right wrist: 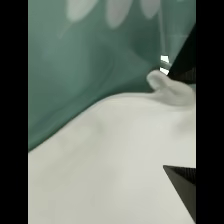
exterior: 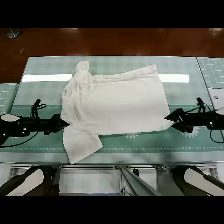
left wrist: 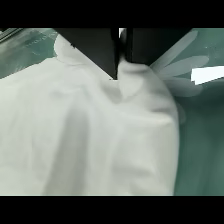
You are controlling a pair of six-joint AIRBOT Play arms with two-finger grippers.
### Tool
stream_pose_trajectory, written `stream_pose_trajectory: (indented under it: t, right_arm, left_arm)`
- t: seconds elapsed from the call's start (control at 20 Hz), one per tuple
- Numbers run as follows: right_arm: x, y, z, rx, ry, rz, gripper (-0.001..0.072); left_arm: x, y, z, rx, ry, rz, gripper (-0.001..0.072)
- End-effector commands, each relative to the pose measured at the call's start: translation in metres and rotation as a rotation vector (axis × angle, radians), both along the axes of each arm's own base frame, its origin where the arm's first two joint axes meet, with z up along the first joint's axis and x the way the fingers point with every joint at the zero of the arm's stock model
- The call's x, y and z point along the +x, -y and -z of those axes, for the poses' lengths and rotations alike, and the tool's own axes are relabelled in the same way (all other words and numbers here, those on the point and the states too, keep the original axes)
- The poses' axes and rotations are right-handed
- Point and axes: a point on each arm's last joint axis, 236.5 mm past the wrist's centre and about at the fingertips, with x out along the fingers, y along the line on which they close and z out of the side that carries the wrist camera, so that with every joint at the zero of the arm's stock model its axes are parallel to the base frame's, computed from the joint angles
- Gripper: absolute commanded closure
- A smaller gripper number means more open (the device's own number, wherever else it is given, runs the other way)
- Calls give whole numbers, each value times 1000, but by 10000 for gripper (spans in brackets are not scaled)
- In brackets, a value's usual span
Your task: Fold the shirts.
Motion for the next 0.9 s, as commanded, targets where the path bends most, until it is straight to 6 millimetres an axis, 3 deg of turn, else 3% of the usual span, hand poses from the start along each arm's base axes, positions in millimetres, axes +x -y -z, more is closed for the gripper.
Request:
stream_pose_trajectory:
  t: [0.0, 0.05, 0.15, 0.2, 0.25, 0.35, 0.45, 0.55, 0.65, 0.75, 0.85]
  right_arm:
    - [31, -29, 3, 13, 18, -123, 591]
    - [38, -39, -5, 20, 30, -182, 695]
    - [68, -44, -46, -7, 121, -284, 695]
    - [94, -44, -85, -37, 211, -318, 696]
    - [120, -41, -131, -78, 319, -334, 696]
    - [166, -33, -251, -176, 591, -323, 696]
    - [174, -23, -375, -319, 846, -308, 696]
    - [144, -17, -466, -459, 1023, -301, 696]
    - [96, -14, -531, -584, 1166, -269, 696]
    - [39, -7, -566, -705, 1240, -221, 696]
    - [-10, -8, -587, -763, 1290, -182, 695]
  left_arm:
    - [9, 3, -5, -25, 19, -33, 675]
    - [20, 4, -13, -45, 44, -64, 675]
    - [56, 2, -54, -76, 157, -67, 677]
    - [80, 1, -94, -87, 260, -52, 677]
    - [107, -3, -145, -78, 392, -38, 677]
    - [145, -15, -258, -6, 669, -30, 678]
    - [153, -21, -384, 106, 964, -1, 677]
    - [134, -29, -472, 260, 1142, -10, 677]
    - [99, -39, -533, 451, 1263, -30, 677]
    - [55, -45, -569, 618, 1334, -51, 678]
    - [16, -46, -582, 728, 1367, -61, 677]
